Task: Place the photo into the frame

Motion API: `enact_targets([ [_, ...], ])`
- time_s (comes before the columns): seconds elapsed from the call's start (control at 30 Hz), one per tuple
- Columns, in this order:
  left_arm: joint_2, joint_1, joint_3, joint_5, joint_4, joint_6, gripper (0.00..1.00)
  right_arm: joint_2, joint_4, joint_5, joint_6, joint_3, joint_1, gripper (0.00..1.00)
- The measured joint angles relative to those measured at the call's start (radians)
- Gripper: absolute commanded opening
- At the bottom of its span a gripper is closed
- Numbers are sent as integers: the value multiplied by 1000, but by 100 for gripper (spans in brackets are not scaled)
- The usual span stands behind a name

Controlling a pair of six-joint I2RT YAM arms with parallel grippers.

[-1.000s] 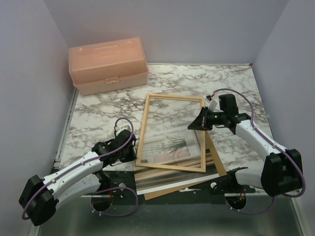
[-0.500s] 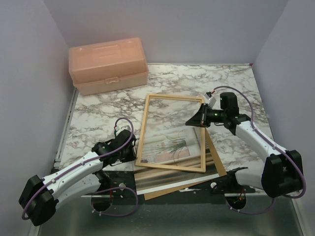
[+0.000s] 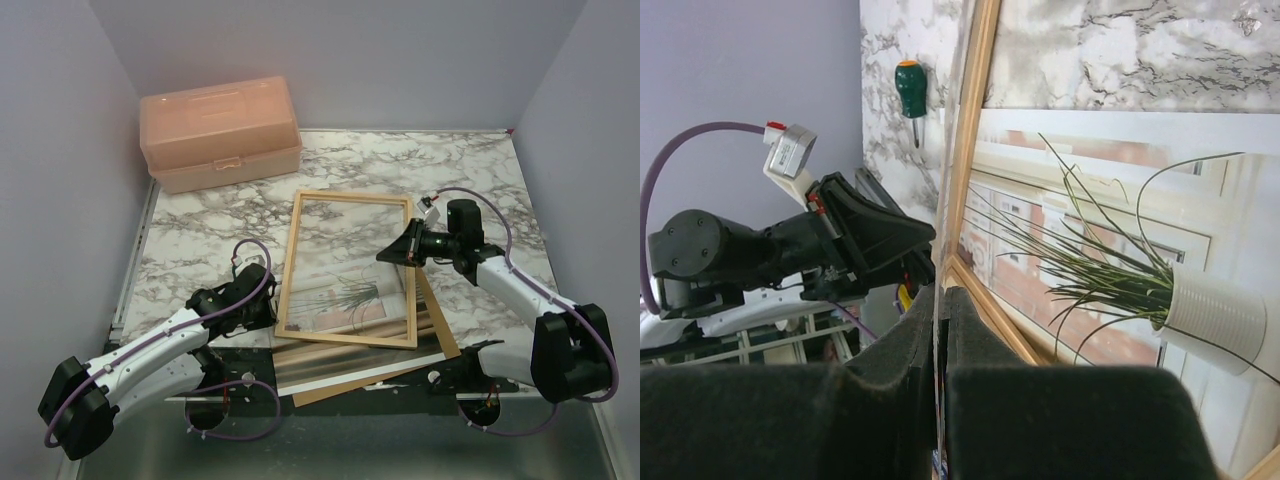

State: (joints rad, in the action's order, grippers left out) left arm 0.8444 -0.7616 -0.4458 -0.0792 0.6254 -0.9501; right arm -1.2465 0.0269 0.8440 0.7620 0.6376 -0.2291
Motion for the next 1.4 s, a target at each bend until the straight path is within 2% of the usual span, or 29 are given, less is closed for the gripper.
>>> enact_targets([
  [0.73, 0, 0, 0, 0, -2, 11, 5, -39, 207, -104, -174, 53, 0, 1],
  [1.4, 3, 0, 0, 0, -2, 12, 5, -75, 216, -164, -190, 24, 0, 1],
])
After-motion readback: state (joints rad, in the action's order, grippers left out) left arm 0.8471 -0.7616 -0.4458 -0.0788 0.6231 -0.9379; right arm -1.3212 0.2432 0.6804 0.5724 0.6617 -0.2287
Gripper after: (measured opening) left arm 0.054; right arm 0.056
